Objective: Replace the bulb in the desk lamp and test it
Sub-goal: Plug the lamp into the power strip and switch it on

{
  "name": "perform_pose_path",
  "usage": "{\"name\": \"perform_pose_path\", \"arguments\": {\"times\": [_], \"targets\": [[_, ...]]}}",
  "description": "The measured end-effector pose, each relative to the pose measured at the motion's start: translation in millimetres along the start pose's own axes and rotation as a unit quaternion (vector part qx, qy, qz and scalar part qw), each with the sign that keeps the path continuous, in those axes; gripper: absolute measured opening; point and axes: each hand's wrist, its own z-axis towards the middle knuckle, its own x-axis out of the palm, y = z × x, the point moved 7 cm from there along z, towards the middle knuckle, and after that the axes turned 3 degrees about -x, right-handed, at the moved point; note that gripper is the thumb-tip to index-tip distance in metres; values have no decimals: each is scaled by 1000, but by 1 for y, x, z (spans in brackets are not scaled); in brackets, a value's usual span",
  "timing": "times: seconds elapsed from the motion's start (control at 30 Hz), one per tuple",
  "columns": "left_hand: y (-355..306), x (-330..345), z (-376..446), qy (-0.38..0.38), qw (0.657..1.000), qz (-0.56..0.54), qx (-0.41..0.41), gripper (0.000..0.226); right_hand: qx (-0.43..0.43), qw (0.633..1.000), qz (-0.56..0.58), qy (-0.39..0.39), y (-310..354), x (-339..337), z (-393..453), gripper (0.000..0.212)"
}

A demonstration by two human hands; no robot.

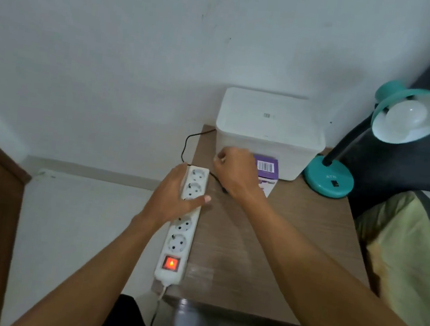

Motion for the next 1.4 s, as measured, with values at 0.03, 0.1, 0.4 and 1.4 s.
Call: {"name": "perform_pose_path", "arguments": {"times": [0.03, 0.1, 0.4, 1.4], "targets": [[6, 2, -8, 7, 1000, -12, 3, 87, 17, 999, -28, 29, -4, 13, -5, 23], [16, 6, -21, 29, 999, -35, 4, 80, 39, 994, -76, 74, -10, 35, -17, 23], [33, 20, -56, 97, 993, -57, 43, 109, 42, 984, -149, 85, -8, 66, -46, 27], [35, 19, -61, 81, 994, -28, 66, 125, 39, 990, 135, 4, 23, 49, -53, 13]]}}
